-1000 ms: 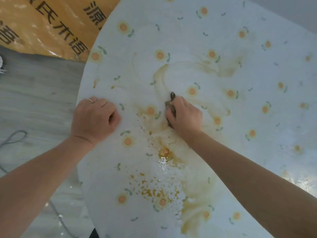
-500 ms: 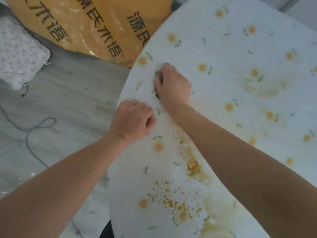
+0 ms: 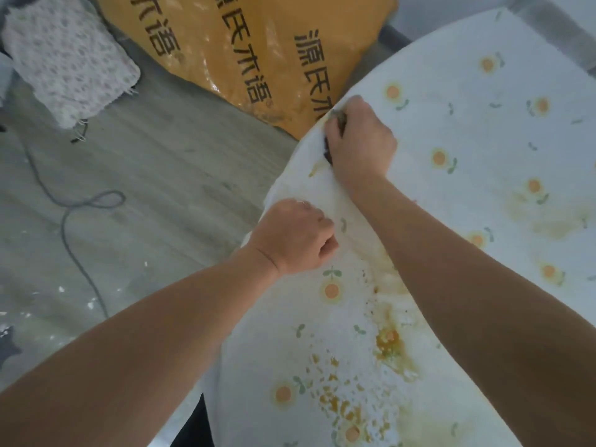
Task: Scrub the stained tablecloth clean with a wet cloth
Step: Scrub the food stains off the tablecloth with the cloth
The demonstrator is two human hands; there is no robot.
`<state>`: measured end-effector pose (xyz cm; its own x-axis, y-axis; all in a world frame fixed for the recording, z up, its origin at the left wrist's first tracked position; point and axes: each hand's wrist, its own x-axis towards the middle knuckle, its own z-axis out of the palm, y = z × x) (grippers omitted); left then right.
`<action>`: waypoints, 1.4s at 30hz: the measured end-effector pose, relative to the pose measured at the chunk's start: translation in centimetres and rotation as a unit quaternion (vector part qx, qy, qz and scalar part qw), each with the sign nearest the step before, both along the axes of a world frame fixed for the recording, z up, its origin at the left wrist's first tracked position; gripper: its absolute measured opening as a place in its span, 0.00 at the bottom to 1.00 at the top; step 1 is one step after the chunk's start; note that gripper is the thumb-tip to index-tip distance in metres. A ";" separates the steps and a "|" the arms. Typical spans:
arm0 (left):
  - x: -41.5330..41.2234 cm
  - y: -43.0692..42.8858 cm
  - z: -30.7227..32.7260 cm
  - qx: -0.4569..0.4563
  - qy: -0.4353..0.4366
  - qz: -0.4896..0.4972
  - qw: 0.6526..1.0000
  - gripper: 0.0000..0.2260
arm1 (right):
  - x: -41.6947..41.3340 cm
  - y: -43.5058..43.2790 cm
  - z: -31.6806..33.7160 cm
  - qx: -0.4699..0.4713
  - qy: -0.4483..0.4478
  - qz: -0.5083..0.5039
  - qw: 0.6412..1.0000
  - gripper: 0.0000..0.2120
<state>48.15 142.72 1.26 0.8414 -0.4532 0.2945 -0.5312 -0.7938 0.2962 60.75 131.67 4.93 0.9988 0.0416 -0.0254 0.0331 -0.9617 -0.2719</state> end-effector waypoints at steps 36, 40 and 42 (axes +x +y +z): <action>-8.0 3.8 1.8 -0.037 0.057 0.011 0.998 0.14 | -10.8 1.5 0.0 -0.042 0.037 0.277 0.959 0.11; -12.5 5.6 0.9 0.007 0.065 -0.053 0.996 0.13 | -12.5 -5.0 1.1 -0.059 0.049 0.303 0.950 0.12; -13.1 5.4 0.5 0.011 0.066 -0.060 0.996 0.13 | -10.4 -6.5 1.7 -0.062 0.073 0.166 0.982 0.12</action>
<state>35.07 148.09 1.77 0.8118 -0.5573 0.1741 -0.5798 -0.7343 0.3530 50.36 125.16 6.65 0.9164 0.3512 -0.1920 0.3193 -0.9307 -0.1783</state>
